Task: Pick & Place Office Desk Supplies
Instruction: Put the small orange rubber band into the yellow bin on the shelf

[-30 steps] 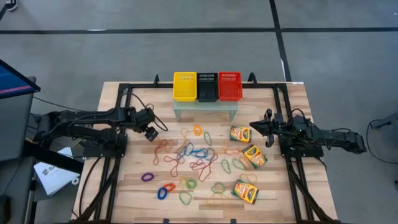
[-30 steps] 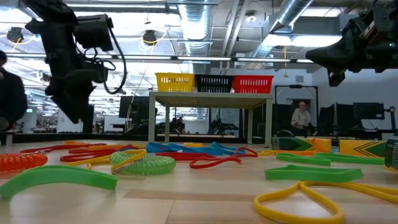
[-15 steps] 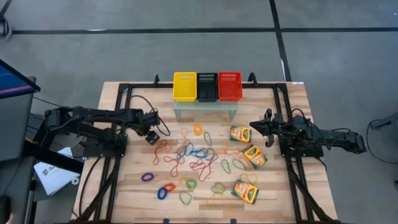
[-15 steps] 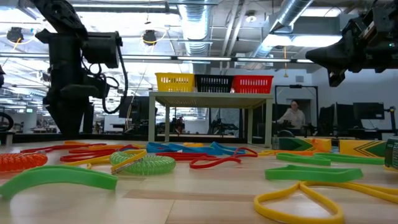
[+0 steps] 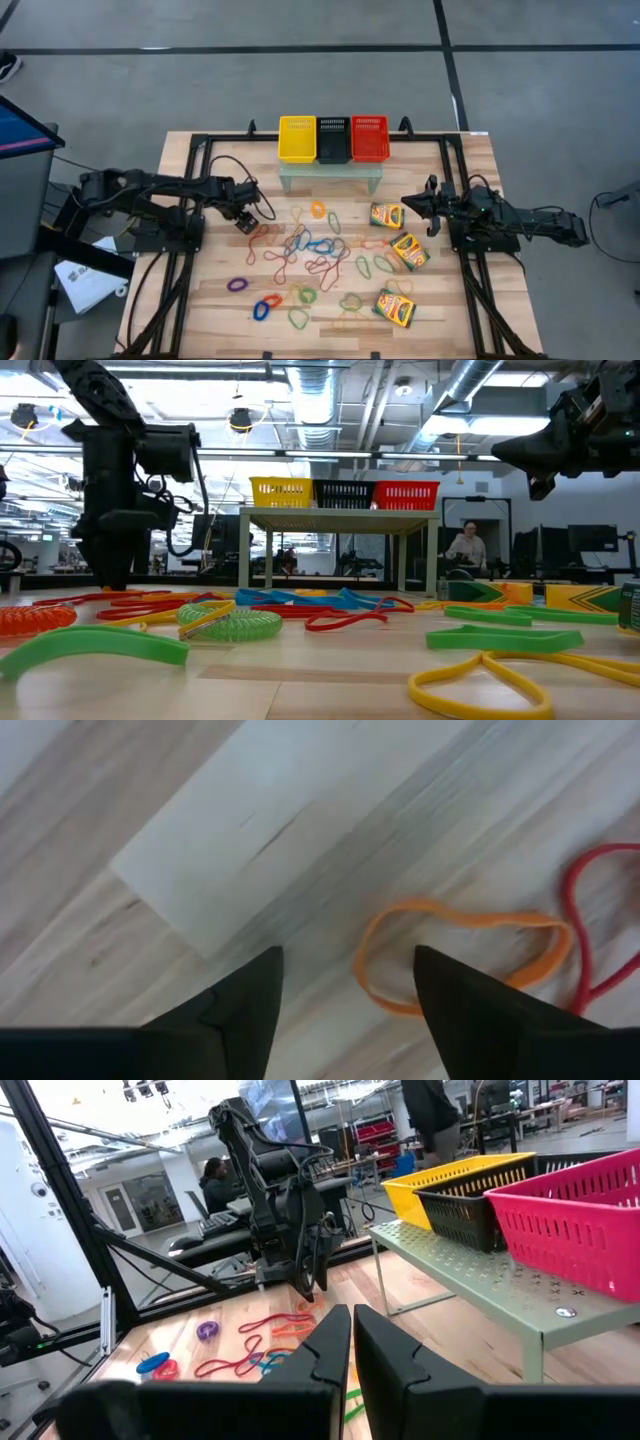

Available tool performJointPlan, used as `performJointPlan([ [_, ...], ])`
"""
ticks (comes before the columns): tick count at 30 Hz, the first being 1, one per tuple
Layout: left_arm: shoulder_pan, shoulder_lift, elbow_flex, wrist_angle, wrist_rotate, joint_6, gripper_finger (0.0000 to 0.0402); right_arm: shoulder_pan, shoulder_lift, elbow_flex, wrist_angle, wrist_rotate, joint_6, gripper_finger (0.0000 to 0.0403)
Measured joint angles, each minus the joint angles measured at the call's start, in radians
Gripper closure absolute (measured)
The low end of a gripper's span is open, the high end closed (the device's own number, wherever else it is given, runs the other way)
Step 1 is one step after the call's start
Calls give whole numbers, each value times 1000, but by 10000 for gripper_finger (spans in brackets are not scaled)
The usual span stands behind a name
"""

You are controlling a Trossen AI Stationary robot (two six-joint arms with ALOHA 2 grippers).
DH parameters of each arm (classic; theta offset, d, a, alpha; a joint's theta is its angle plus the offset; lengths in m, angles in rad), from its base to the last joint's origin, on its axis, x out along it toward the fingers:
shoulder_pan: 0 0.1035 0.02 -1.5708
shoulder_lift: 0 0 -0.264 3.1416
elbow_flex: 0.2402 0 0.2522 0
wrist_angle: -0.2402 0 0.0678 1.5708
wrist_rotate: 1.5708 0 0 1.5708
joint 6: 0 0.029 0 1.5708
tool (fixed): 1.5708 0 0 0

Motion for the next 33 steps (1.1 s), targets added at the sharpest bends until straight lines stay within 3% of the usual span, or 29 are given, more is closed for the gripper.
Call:
performJointPlan([
  [11, 0, -89, -29, 31, -28, -7, 243, 0, 0, 0, -9, 1, 0, 386],
  [23, 0, 5, -18, 43, -4, 20, 388, 0, 0, 0, -8, 1, 0, 386],
  [33, 0, -112, -31, 83, 14, -38, 401, 0, 0, 0, -9, 2, 0, 386],
])
